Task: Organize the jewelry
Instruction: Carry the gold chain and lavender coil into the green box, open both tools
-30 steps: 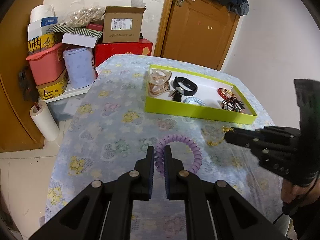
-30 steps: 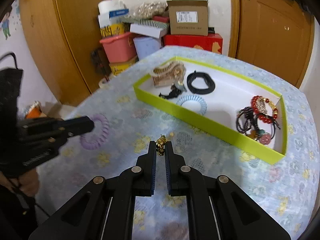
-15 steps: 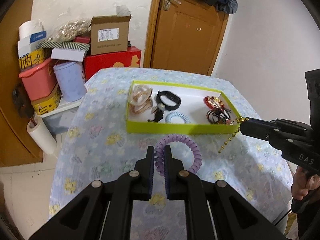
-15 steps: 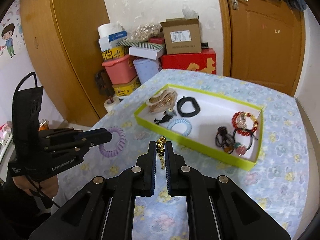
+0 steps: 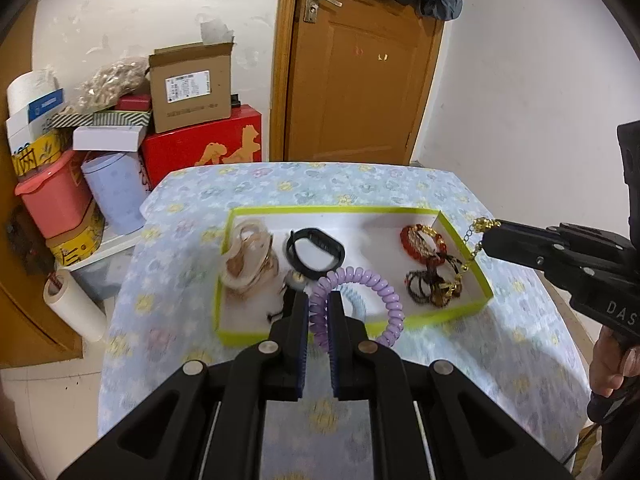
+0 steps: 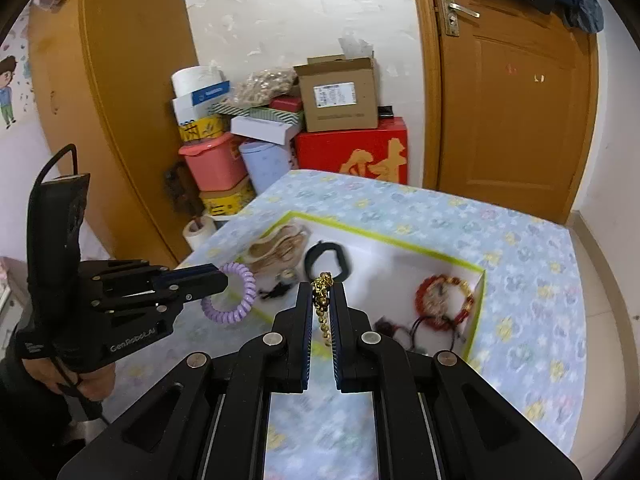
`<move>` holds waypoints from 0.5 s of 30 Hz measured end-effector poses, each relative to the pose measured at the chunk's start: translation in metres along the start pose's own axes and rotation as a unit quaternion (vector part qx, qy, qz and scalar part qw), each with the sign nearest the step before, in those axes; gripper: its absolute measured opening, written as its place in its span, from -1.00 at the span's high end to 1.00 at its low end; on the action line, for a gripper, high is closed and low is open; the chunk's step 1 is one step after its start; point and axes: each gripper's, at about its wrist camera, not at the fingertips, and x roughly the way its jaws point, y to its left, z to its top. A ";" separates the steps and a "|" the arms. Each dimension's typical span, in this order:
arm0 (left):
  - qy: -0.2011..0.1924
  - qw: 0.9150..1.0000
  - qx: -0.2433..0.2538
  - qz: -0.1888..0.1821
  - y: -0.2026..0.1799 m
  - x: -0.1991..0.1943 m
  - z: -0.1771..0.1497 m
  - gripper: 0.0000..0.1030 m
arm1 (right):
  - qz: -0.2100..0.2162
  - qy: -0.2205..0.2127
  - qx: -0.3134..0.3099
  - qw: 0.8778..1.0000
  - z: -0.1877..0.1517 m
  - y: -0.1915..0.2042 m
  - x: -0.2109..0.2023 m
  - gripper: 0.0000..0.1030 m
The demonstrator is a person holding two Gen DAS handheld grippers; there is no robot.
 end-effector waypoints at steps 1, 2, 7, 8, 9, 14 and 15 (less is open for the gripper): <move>0.002 1.000 0.002 -0.001 -0.001 0.005 0.003 0.82 | -0.002 0.001 0.001 1.000 0.003 -0.004 0.004 0.84; 0.005 1.000 0.005 -0.001 -0.002 0.011 0.006 0.82 | -0.004 0.002 0.003 1.000 0.005 -0.008 0.007 0.84; 0.020 1.000 0.011 0.000 -0.007 0.041 0.018 0.82 | -0.010 0.011 0.010 1.000 0.016 -0.028 0.031 0.84; 0.025 1.000 0.011 0.000 -0.008 0.047 0.019 0.82 | -0.011 0.016 0.013 1.000 0.018 -0.033 0.039 0.84; 0.029 1.000 0.012 -0.001 -0.009 0.053 0.020 0.82 | -0.010 0.019 0.015 1.000 0.018 -0.037 0.043 0.84; 0.046 0.999 0.019 -0.003 -0.017 0.082 0.024 0.82 | -0.007 0.045 0.025 0.999 0.019 -0.053 0.074 0.84; 0.050 0.999 0.019 -0.005 -0.018 0.087 0.024 0.82 | -0.006 0.050 0.027 0.998 0.019 -0.055 0.081 0.84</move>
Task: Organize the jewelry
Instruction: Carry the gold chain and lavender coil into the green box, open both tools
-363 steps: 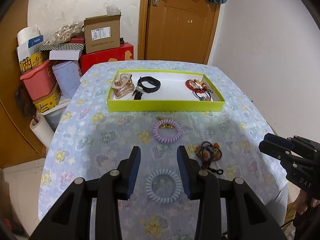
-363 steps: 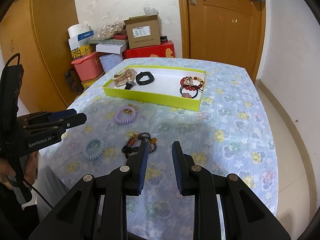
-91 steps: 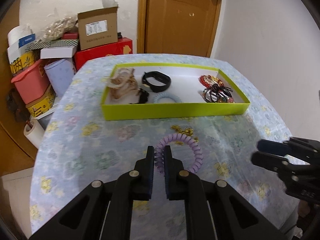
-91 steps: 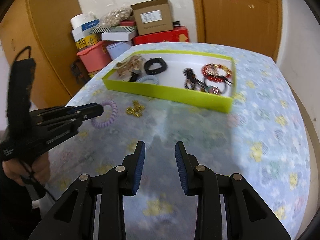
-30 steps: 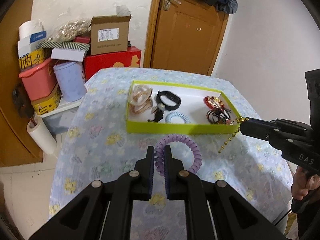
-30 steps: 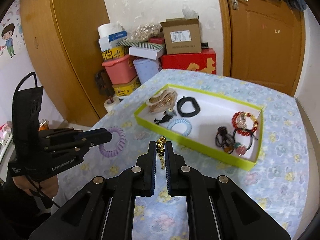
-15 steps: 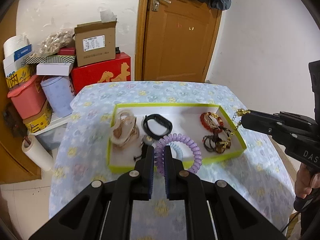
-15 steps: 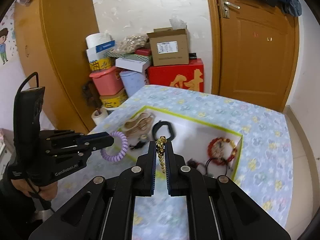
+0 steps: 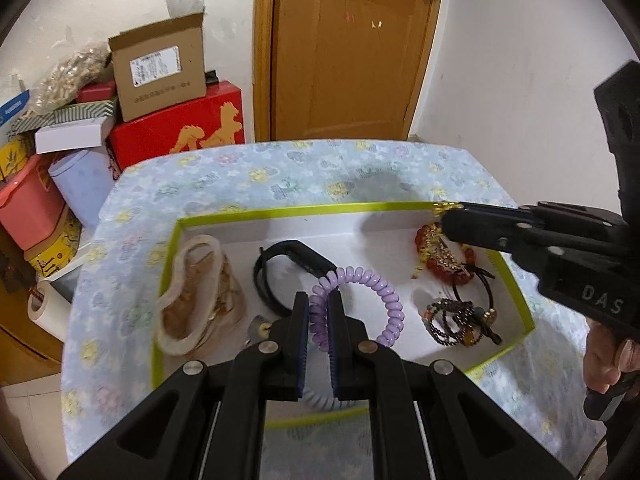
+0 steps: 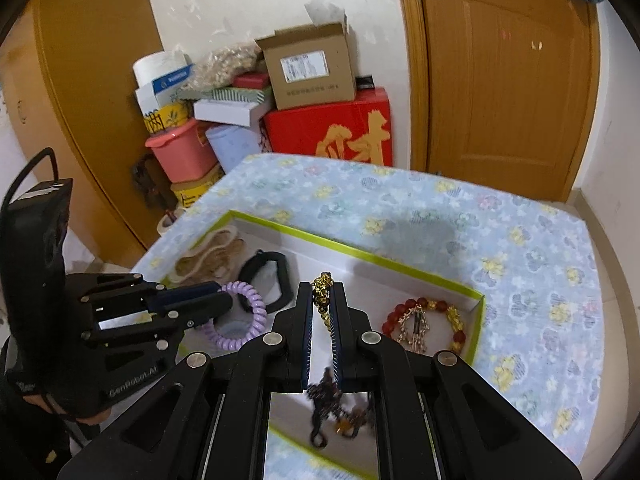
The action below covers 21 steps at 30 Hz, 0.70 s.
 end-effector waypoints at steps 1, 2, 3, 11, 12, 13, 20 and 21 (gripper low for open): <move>0.003 1.000 0.000 -0.001 -0.001 0.004 0.000 0.82 | 0.001 0.004 0.001 1.000 0.000 -0.002 0.004 0.84; 0.007 1.000 0.000 -0.002 -0.002 0.009 0.000 0.82 | 0.003 0.009 0.004 1.000 0.000 -0.005 0.010 0.84; 0.010 1.000 0.001 -0.003 -0.002 0.013 0.000 0.82 | 0.004 0.014 0.007 1.000 0.000 -0.008 0.015 0.84; 0.016 1.000 0.010 -0.005 -0.006 0.028 0.001 0.82 | 0.006 0.052 0.025 0.998 -0.006 -0.025 0.049 0.83; 0.015 1.000 0.013 -0.004 -0.007 0.028 0.001 0.82 | 0.005 0.056 0.026 0.998 -0.006 -0.026 0.052 0.83; 0.014 1.000 0.015 -0.003 -0.008 0.029 0.000 0.82 | 0.005 0.060 0.026 0.998 -0.007 -0.027 0.054 0.78; 0.015 1.000 0.020 -0.003 -0.009 0.030 0.002 0.81 | 0.008 0.049 0.034 0.998 -0.010 -0.032 0.043 0.46; 0.016 1.000 0.021 -0.002 -0.010 0.030 0.002 0.81 | 0.009 0.045 0.038 0.998 -0.011 -0.033 0.039 0.44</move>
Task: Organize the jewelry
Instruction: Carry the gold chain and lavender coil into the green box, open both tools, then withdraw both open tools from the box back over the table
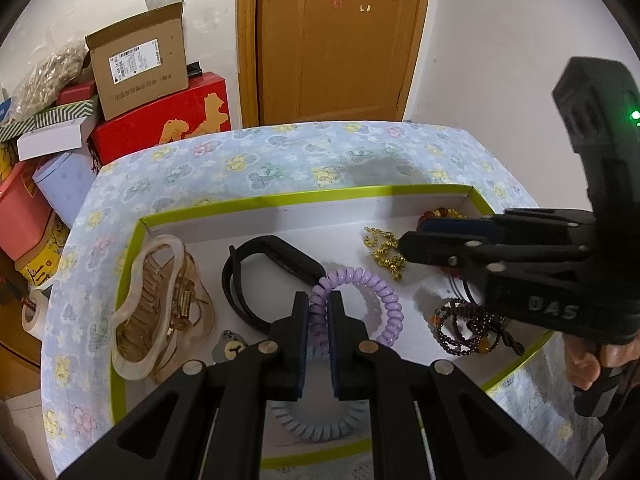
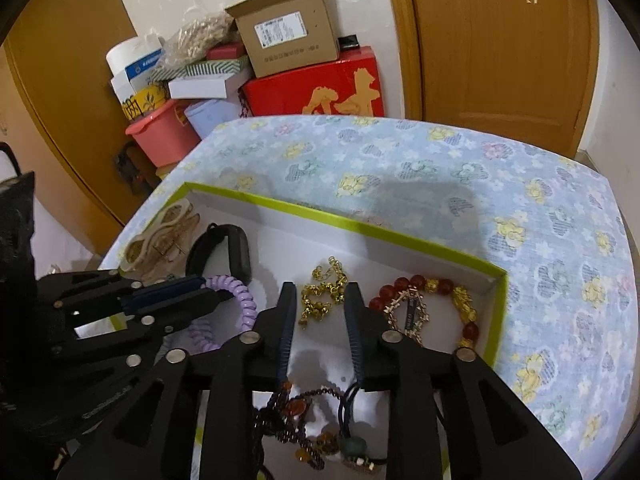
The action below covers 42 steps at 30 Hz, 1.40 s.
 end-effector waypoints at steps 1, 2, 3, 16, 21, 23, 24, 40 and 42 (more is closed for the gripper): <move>0.000 1.000 0.001 0.002 -0.001 0.000 0.000 0.80 | 0.001 -0.002 0.003 1.000 0.000 -0.001 -0.002 0.43; 0.001 1.000 0.002 0.003 -0.001 0.000 0.000 0.80 | 0.001 -0.005 0.006 1.000 -0.002 -0.001 -0.005 0.43; 0.001 1.000 0.003 0.005 -0.001 0.001 0.000 0.80 | 0.001 -0.007 0.008 1.000 -0.003 -0.002 -0.008 0.43; 0.011 1.000 0.006 0.026 -0.004 -0.006 0.000 0.59 | -0.004 -0.028 0.007 1.000 -0.024 0.008 -0.039 0.42; -0.003 1.000 -0.004 0.024 -0.001 -0.029 -0.009 0.57 | -0.019 -0.039 0.009 0.999 -0.036 0.014 -0.060 0.41; -0.008 1.000 -0.012 0.020 0.000 -0.042 -0.016 0.56 | -0.030 -0.045 0.009 0.999 -0.045 0.018 -0.071 0.35; -0.010 1.000 -0.016 0.019 0.000 -0.047 -0.019 0.56 | -0.034 -0.046 0.009 0.998 -0.048 0.022 -0.074 0.31; -0.039 0.998 -0.041 0.036 -0.017 -0.138 -0.107 0.55 | -0.090 -0.064 0.002 0.994 -0.140 0.082 -0.148 0.23; -0.039 0.998 -0.044 0.038 -0.019 -0.145 -0.117 0.55 | -0.093 -0.062 0.002 0.994 -0.150 0.089 -0.153 0.22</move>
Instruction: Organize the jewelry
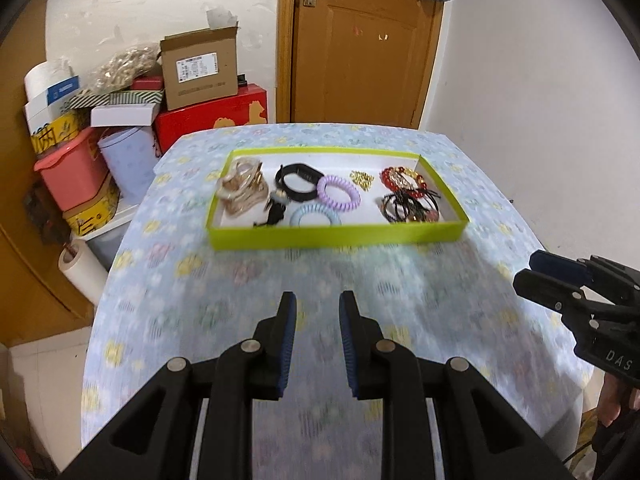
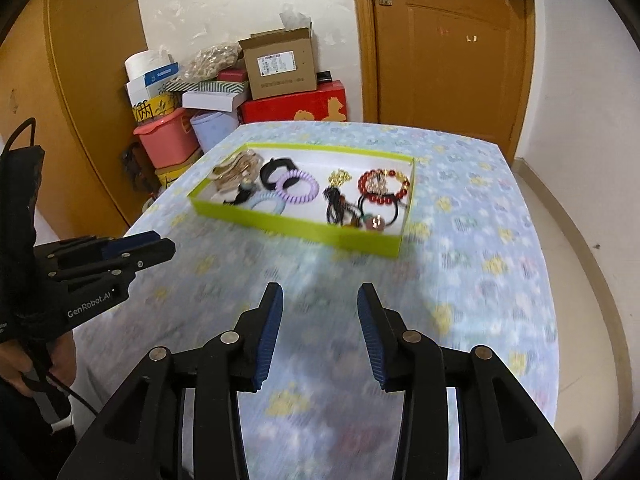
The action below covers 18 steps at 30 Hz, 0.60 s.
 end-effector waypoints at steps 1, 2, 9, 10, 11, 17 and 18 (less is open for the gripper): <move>0.001 1.000 -0.002 0.000 0.000 -0.004 -0.004 0.55 | -0.001 0.002 -0.001 1.000 -0.003 0.003 -0.002 0.22; 0.002 1.000 -0.004 0.000 0.000 -0.007 -0.009 0.55 | -0.002 0.004 -0.001 1.000 -0.009 0.006 -0.006 0.22; 0.009 1.000 -0.014 -0.006 0.000 -0.022 -0.032 0.55 | -0.011 0.010 -0.001 1.000 -0.032 0.018 -0.018 0.22; 0.010 1.000 -0.015 -0.008 -0.001 -0.023 -0.034 0.55 | -0.011 0.011 -0.003 1.000 -0.035 0.020 -0.019 0.22; 0.011 1.000 -0.016 -0.009 -0.001 -0.024 -0.036 0.55 | -0.013 0.011 -0.005 1.000 -0.036 0.021 -0.020 0.22; 0.010 1.000 -0.014 -0.009 -0.005 -0.030 -0.043 0.55 | -0.020 0.017 -0.010 1.000 -0.044 0.027 -0.021 0.22; 0.010 1.000 -0.014 -0.009 -0.005 -0.030 -0.043 0.55 | -0.020 0.019 -0.011 1.000 -0.045 0.027 -0.021 0.22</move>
